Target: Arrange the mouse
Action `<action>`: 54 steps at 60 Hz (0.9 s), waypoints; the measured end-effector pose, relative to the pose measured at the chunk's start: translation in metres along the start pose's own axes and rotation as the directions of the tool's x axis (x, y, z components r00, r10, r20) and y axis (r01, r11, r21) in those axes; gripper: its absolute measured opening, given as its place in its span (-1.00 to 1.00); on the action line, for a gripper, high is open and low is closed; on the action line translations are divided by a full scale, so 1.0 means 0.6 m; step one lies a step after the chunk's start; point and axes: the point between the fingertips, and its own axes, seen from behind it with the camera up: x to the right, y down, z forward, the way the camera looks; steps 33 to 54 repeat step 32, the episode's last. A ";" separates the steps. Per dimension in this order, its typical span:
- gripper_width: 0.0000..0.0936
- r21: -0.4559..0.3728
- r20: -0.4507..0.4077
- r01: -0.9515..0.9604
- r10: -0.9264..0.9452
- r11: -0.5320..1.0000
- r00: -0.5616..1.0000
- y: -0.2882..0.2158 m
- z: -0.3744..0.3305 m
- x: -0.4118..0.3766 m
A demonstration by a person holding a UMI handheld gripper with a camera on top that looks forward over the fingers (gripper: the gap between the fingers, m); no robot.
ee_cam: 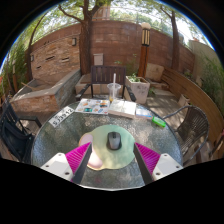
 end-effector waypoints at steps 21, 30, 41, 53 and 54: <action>0.83 0.040 -0.058 -0.005 0.007 0.999 0.998 0.080 -0.258 -0.056; 0.83 0.046 -0.064 0.006 -0.003 0.999 0.998 0.101 -0.294 -0.063; 0.83 0.044 -0.065 0.007 -0.004 0.999 0.998 0.103 -0.300 -0.062; 0.83 0.044 -0.065 0.007 -0.004 0.999 0.998 0.103 -0.300 -0.062; 0.83 0.044 -0.065 0.007 -0.004 0.999 0.998 0.103 -0.300 -0.062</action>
